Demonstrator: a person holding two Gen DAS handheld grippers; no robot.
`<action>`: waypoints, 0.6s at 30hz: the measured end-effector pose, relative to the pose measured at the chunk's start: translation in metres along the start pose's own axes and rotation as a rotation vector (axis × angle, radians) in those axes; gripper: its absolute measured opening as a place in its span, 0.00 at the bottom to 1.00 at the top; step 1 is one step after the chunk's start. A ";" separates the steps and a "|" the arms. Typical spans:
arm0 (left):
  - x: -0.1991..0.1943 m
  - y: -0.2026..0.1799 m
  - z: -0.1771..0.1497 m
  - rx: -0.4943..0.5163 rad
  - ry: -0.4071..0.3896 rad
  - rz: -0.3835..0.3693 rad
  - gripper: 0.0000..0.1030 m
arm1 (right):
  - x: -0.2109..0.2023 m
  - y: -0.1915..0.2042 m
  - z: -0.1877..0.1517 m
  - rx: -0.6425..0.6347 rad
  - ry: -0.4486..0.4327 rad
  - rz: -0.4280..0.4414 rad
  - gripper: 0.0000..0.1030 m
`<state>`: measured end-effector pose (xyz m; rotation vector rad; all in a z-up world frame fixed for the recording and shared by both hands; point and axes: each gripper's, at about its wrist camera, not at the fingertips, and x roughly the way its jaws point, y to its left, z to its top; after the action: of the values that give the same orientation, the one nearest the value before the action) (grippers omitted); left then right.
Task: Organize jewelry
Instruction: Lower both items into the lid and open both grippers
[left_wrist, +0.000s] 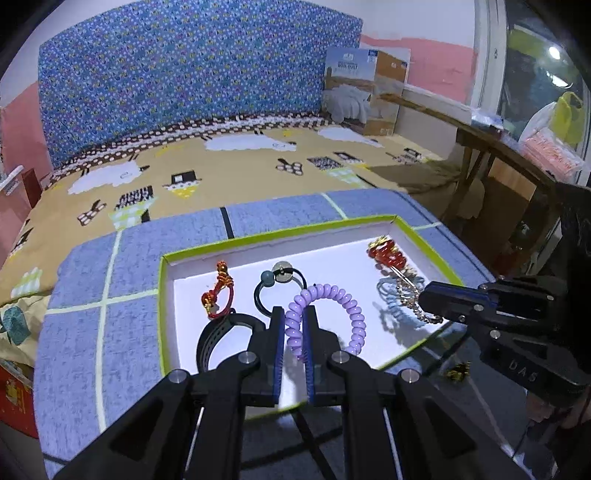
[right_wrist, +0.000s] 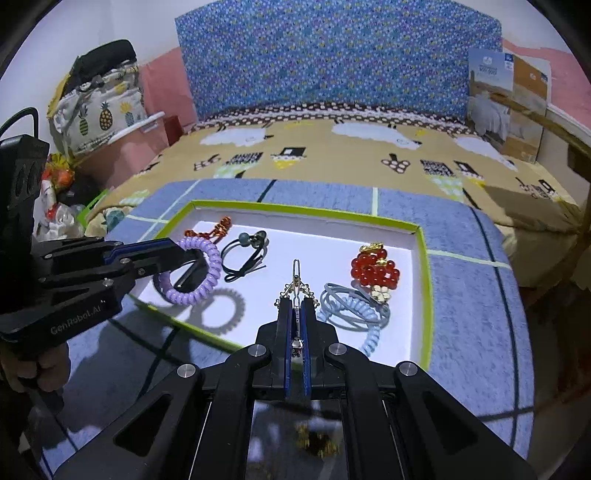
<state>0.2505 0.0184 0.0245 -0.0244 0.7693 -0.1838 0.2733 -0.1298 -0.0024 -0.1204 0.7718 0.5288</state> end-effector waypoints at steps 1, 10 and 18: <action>0.005 0.000 0.000 0.002 0.010 -0.003 0.10 | 0.005 -0.001 0.000 0.003 0.010 0.002 0.04; 0.032 -0.001 -0.008 0.011 0.087 -0.007 0.10 | 0.031 -0.001 -0.005 0.001 0.071 0.012 0.04; 0.036 0.000 -0.010 -0.001 0.104 -0.007 0.11 | 0.038 -0.002 -0.004 0.013 0.093 0.017 0.04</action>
<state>0.2688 0.0123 -0.0076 -0.0180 0.8728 -0.1923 0.2946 -0.1175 -0.0317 -0.1272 0.8680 0.5370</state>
